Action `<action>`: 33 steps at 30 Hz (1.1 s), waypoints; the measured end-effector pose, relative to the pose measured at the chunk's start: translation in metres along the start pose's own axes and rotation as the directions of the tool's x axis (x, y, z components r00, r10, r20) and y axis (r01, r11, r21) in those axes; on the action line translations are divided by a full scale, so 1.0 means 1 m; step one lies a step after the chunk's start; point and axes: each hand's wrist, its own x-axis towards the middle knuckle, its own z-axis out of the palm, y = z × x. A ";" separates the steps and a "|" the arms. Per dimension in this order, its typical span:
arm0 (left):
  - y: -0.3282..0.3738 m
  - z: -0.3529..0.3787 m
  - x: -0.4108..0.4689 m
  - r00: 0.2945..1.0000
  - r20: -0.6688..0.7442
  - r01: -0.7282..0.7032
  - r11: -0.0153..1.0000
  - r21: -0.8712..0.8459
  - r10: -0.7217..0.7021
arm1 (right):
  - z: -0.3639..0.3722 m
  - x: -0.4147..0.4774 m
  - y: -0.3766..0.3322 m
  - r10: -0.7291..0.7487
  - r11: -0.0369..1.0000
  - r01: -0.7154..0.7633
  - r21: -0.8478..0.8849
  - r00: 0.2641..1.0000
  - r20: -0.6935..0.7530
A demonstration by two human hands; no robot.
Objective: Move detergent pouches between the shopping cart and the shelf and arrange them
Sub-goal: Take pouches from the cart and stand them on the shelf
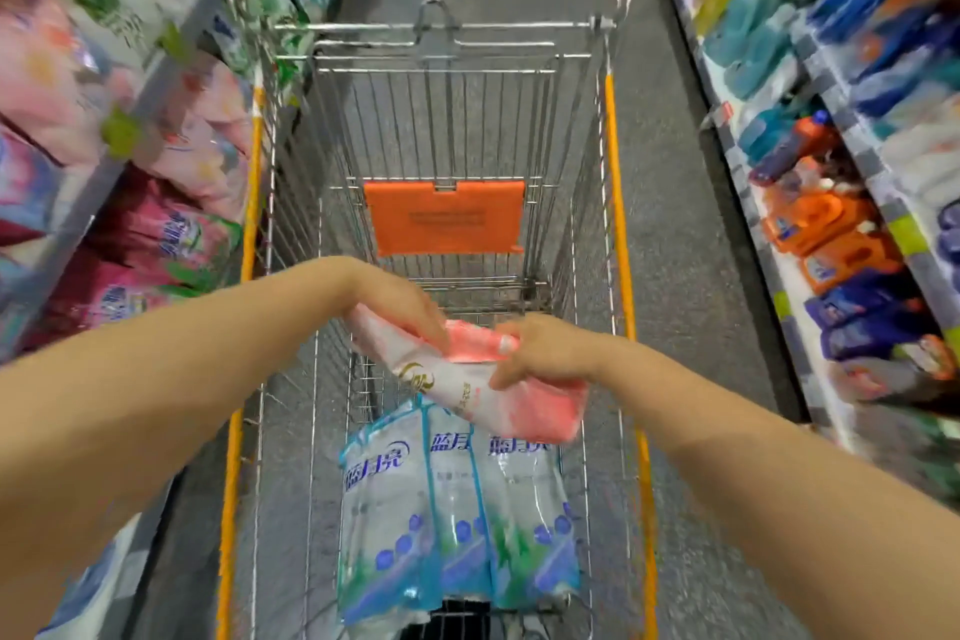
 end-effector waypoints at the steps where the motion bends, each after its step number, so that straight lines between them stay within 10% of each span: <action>1: -0.008 0.003 0.017 1.000 -0.016 -0.006 0.996 0.084 0.007 | 0.007 0.016 0.006 0.012 0.999 -0.011 -0.043 1.000 0.027; 14: -0.115 0.075 0.198 0.922 -0.381 0.033 0.964 0.263 0.072 | 0.112 0.163 0.083 0.225 0.813 -0.255 -0.523 0.967 -0.120; 19: -0.150 0.117 0.222 0.955 -0.272 0.189 0.948 0.255 -0.118 | 0.152 0.165 0.108 0.305 0.873 -0.215 -0.438 0.941 0.145; 33: -0.129 0.105 0.182 0.894 -0.419 0.266 0.941 0.211 -0.159 | 0.138 0.139 0.076 0.279 0.931 -0.265 -0.252 0.960 0.018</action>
